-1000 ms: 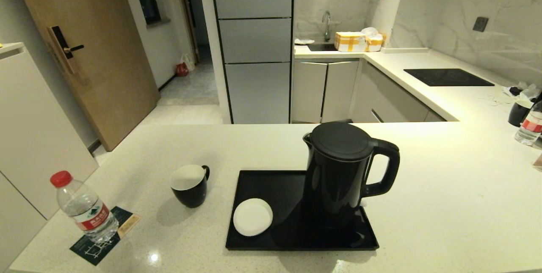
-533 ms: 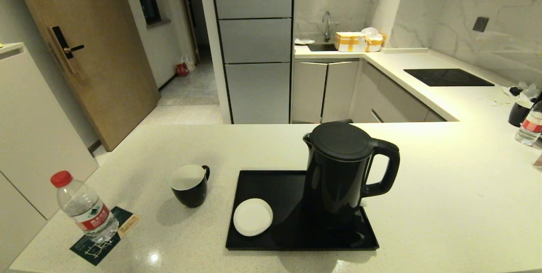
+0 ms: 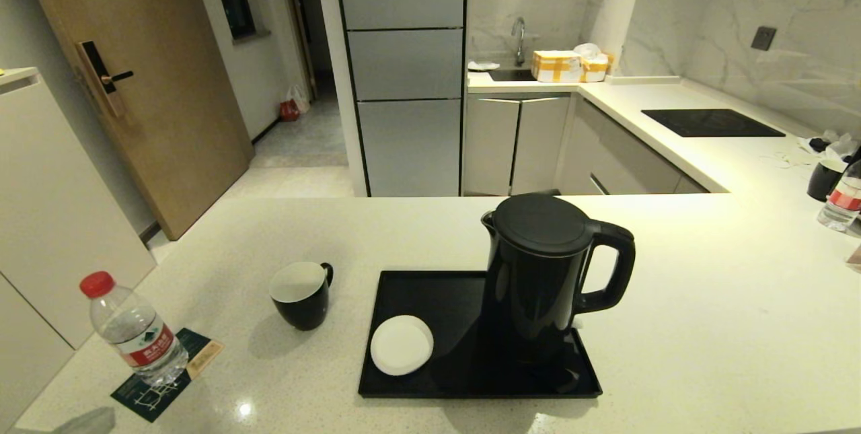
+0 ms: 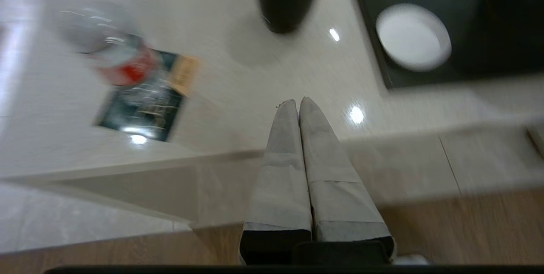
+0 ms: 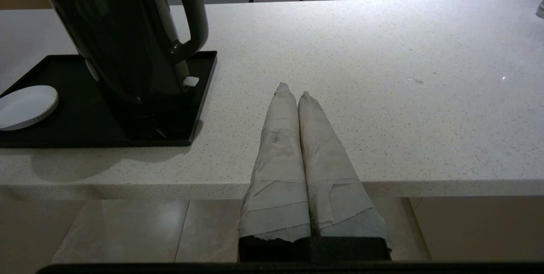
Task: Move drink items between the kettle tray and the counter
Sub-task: Return the bottled water to its original position
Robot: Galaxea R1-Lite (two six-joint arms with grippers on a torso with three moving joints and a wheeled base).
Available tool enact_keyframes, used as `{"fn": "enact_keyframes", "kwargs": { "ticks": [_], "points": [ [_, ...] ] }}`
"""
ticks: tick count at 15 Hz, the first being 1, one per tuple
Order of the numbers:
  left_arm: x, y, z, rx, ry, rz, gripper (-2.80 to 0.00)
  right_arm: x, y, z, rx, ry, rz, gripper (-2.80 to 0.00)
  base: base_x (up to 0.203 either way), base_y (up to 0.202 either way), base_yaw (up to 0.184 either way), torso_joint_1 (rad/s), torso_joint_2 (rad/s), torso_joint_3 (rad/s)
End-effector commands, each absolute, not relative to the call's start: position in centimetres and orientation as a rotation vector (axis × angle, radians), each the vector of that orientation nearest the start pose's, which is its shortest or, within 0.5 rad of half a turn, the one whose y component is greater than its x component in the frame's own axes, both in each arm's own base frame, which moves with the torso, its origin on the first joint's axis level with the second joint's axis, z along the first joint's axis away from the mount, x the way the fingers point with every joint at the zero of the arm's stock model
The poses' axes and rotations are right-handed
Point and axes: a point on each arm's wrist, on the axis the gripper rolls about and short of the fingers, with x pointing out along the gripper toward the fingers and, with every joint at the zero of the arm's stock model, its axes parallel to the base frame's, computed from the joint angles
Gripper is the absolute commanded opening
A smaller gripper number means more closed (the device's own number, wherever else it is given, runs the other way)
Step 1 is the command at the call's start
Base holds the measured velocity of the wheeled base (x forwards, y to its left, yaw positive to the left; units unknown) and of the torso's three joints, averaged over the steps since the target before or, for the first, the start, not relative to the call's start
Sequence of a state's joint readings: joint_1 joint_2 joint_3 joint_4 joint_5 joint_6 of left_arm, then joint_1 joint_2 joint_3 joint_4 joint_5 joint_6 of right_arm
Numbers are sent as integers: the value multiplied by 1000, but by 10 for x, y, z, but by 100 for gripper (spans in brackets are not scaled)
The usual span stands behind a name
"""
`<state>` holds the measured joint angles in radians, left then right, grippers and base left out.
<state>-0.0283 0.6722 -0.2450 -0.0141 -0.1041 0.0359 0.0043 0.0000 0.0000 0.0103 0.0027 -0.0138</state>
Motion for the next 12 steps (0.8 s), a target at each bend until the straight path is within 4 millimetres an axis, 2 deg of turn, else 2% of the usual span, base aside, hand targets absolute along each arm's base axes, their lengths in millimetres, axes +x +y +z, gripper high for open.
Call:
{"fn": "enact_keyframes", "kwargs": {
  "ticks": [1,4,7,12],
  "points": [
    [72,-6,119,20,582,-196,-280,-23,0,74,-15,14,8,-280,0,0,0,0,0,0],
    [103,-6,113,8,644,-225,-280,-23,0,74,-15,14,8,-280,0,0,0,0,0,0],
    [127,5,109,-37,630,-146,-280,-23,0,74,-14,14,8,-280,0,0,0,0,0,0],
    [139,9,94,-69,670,-163,-280,-23,0,74,-14,12,8,-280,0,0,0,0,0,0]
  ]
}}
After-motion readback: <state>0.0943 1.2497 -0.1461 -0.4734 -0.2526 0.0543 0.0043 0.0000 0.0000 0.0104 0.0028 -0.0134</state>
